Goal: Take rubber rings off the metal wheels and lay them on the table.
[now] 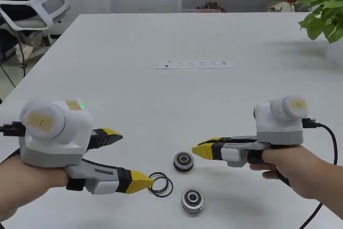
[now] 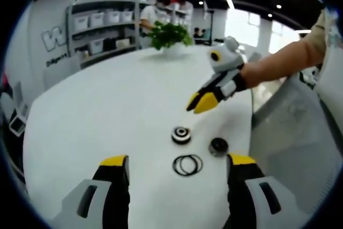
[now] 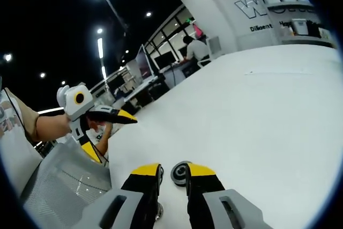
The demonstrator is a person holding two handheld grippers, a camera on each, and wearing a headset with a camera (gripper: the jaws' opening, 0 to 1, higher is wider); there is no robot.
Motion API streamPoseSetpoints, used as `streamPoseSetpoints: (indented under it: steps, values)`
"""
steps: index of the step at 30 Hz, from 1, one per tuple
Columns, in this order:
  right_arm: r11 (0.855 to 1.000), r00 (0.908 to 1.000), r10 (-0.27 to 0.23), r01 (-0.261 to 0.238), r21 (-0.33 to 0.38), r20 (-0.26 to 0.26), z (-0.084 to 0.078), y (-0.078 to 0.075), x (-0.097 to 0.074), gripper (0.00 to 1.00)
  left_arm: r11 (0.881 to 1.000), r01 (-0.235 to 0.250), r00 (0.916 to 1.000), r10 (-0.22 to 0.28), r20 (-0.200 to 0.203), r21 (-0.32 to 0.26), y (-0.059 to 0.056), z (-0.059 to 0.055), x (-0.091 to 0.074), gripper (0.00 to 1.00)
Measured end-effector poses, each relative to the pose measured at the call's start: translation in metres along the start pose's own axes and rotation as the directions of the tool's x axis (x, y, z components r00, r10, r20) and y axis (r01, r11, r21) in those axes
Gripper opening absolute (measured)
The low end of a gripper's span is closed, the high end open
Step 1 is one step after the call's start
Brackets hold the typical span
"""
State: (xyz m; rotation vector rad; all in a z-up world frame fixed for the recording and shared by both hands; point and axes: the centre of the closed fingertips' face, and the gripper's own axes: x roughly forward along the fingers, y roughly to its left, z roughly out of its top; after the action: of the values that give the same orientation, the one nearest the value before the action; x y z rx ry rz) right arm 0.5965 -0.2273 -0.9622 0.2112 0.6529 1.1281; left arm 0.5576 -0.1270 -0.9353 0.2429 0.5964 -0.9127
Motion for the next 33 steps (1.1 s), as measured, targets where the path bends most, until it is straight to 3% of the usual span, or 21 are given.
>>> streamPoseSetpoints:
  steps: [33]
  values:
    - [0.988,0.9965,-0.041,0.03,-0.149,-0.072,-0.019,-0.015,-0.001,0.22,0.999,0.028,0.9991,-0.028,-0.034,0.026,0.008,0.001,0.034,0.66]
